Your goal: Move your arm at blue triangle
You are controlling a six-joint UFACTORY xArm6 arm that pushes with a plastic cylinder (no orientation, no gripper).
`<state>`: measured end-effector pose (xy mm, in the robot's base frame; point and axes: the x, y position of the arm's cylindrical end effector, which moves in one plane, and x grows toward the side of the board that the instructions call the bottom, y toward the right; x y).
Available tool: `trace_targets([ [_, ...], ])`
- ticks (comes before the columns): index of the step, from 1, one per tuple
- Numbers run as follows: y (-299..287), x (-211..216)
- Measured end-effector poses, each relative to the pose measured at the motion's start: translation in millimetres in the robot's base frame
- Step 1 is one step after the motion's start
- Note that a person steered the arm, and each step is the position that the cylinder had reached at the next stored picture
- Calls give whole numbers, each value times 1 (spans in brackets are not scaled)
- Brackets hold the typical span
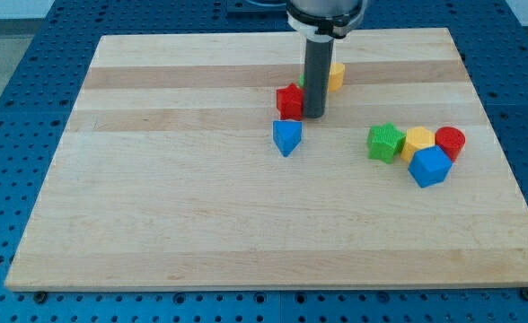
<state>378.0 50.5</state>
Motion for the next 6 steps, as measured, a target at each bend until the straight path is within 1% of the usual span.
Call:
trace_targets([
  [1, 4, 1],
  [2, 30, 17],
  [3, 30, 50],
  [6, -1, 110],
])
